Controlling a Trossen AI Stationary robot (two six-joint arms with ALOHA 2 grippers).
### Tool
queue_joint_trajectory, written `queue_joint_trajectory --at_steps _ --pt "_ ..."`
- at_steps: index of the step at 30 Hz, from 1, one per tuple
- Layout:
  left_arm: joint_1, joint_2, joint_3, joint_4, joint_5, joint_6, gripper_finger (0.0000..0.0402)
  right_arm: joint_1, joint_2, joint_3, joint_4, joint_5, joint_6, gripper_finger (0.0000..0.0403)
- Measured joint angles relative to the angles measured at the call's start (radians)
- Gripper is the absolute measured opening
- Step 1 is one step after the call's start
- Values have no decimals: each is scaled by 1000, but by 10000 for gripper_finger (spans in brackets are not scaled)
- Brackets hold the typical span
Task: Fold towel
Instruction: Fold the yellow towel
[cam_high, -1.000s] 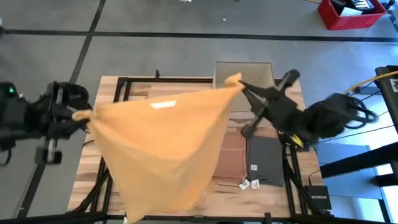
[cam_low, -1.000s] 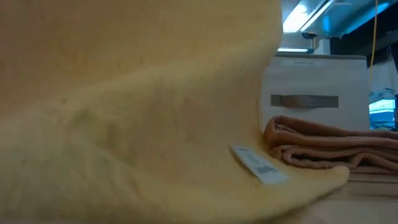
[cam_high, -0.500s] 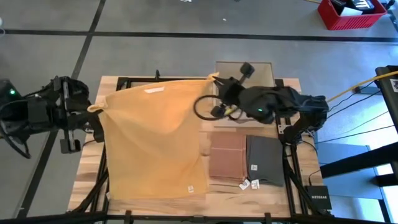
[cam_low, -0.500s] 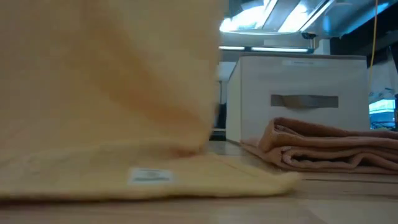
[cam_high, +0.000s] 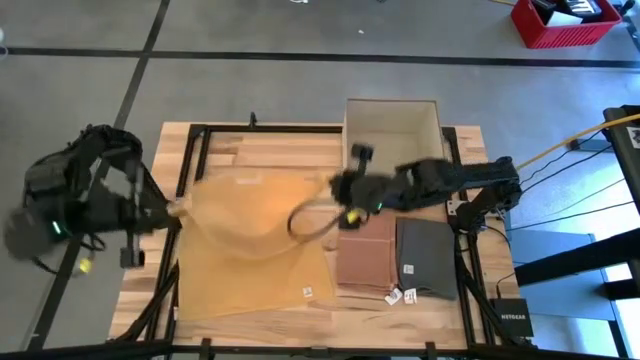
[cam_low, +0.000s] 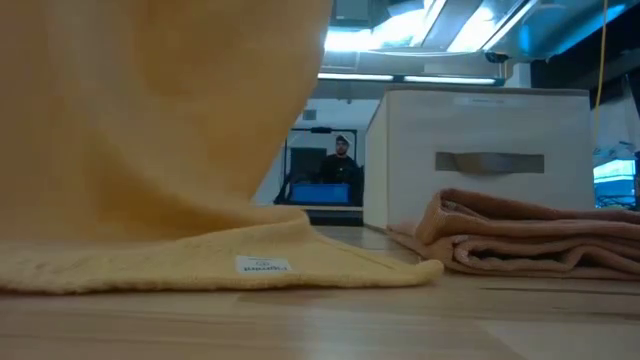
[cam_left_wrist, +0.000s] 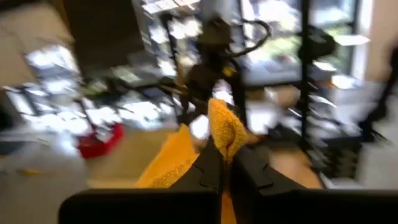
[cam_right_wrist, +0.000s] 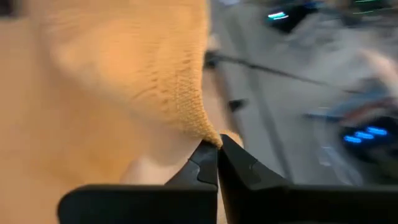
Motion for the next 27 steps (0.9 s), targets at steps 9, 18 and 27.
queue_joint_trajectory --at_steps 9,18,27 --pt "21 261 -1 -475 274 -725 6 146 1 -349 70 -30 198 3" --pt "90 503 -82 -444 572 -878 7 240 2 -707 307 9 367 3" --pt "141 633 -171 -429 796 -1015 7 243 1 -844 302 27 419 3"
